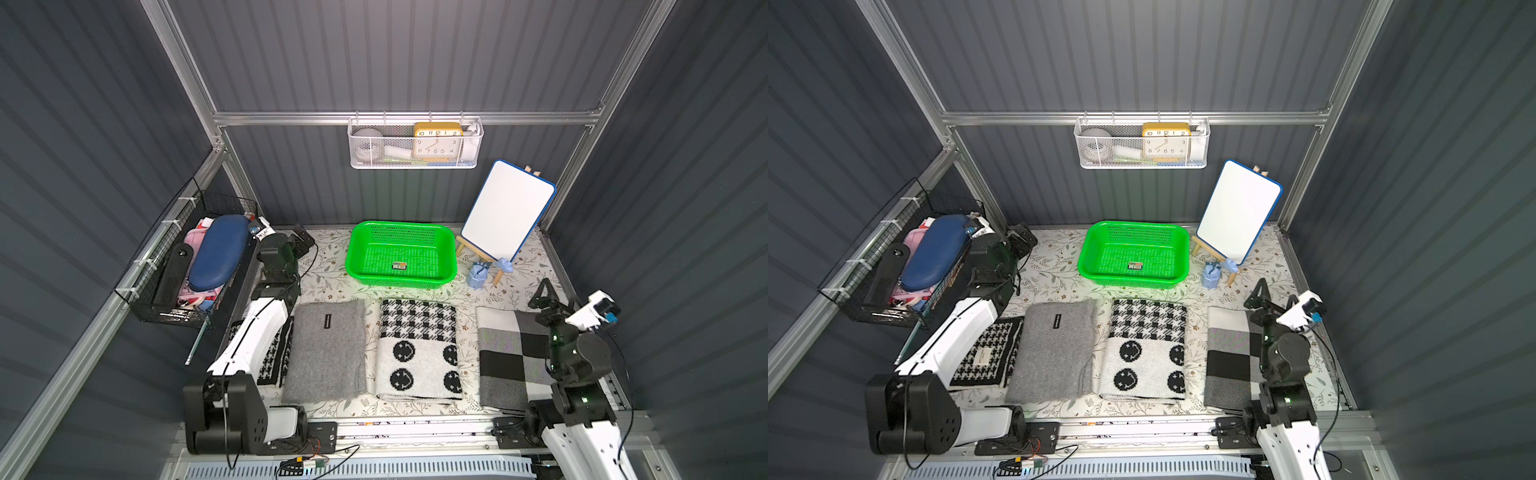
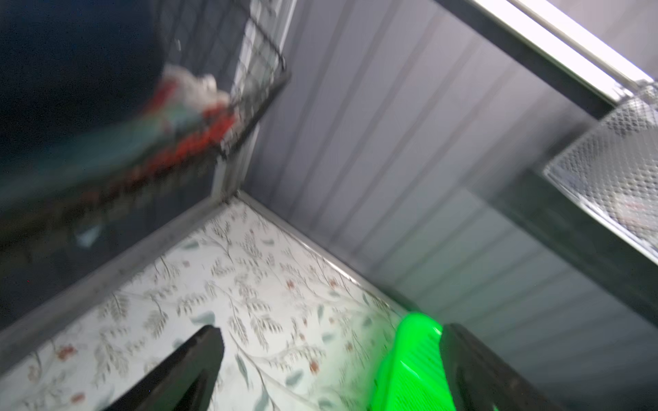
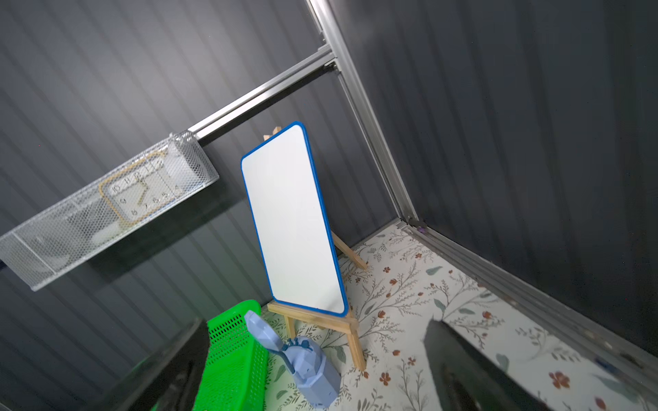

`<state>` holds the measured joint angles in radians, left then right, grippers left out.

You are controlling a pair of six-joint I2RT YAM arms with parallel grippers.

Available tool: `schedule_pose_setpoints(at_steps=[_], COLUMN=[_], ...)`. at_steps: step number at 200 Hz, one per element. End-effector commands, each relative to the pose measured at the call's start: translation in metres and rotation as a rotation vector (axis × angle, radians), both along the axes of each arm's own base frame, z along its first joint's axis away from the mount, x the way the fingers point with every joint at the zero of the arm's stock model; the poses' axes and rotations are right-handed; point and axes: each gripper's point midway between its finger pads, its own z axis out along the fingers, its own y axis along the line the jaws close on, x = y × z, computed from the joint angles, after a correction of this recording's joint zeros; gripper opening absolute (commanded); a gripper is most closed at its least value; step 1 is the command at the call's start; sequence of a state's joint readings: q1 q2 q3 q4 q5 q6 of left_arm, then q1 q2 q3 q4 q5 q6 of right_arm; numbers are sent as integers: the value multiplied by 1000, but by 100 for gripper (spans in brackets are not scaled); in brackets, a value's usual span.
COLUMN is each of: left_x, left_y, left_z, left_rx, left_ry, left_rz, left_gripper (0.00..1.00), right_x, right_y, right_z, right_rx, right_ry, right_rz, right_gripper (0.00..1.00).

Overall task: Put the folded scarf in the basket
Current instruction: Adjust the scarf at the center of the board.

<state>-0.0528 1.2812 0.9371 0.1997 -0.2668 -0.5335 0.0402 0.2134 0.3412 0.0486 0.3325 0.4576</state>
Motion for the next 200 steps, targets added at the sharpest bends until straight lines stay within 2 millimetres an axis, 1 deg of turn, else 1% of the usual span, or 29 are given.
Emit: schedule_pose_setpoints(at_steps=[1, 2, 10, 12, 18, 31, 42, 57, 69, 89, 91, 96, 110, 120, 125, 137, 149, 155, 174, 183, 200], left_x=[-42, -43, -59, -64, -74, -91, -99, -110, -122, -148, -151, -158, -176, -187, -191, -203, -211, -214, -219, -223, -230], left_y=[-33, -33, -40, -41, -46, -59, -69, -83, -98, -123, -125, -131, -147, -157, -161, -171, -179, -183, -192, -199, -214], left_z=[-20, -20, -3, 3, 14, 29, 32, 27, 23, 10, 9, 6, -6, -17, -24, -38, -51, -57, -78, -88, -109], left_rx=[-139, -141, -136, -133, -136, -143, -155, -177, -204, -259, -265, -281, -325, -366, -391, -437, -463, -464, -460, -460, -459], left_ry=[33, 28, -55, -79, -122, -157, -138, -87, -60, -28, -26, -18, 13, 50, 74, 112, 155, 177, 272, 315, 402], left_rz=[-171, -177, -227, -239, -273, -350, -409, -489, -568, -681, -692, -713, -766, -799, -809, -849, -865, -872, -856, -868, -877], left_gripper=[99, 99, 99, 99, 99, 99, 99, 99, 99, 99, 99, 99, 99, 99, 99, 99, 99, 99, 99, 99, 98], right_x=[-18, -18, -22, -24, -25, -23, -20, -17, -17, -15, -16, -16, -19, -22, -22, -24, -28, -29, -32, -32, -28], right_y=[-2, -2, 0, 1, 5, 18, 31, 49, 67, 96, 102, 111, 126, 139, 141, 156, 174, 180, 183, 183, 187], right_z=[-104, -105, -112, -118, -124, -134, -141, -143, -144, -146, -146, -146, -147, -147, -148, -149, -155, -159, -175, -182, -188], right_rx=[155, 157, 193, 197, 206, 212, 219, 223, 242, 320, 336, 356, 374, 337, 297, 250, 227, 212, 139, 136, 158], right_ry=[337, 343, 384, 413, 461, 571, 663, 771, 838, 881, 882, 883, 904, 921, 926, 931, 954, 970, 1026, 1043, 1037], right_rz=[-25, -25, -23, -20, 1, 69, 137, 240, 340, 491, 525, 567, 619, 644, 627, 650, 693, 699, 650, 632, 623], right_gripper=[99, 99, 99, 99, 99, 99, 99, 99, 99, 99, 99, 99, 99, 99, 99, 99, 99, 99, 99, 99, 98])
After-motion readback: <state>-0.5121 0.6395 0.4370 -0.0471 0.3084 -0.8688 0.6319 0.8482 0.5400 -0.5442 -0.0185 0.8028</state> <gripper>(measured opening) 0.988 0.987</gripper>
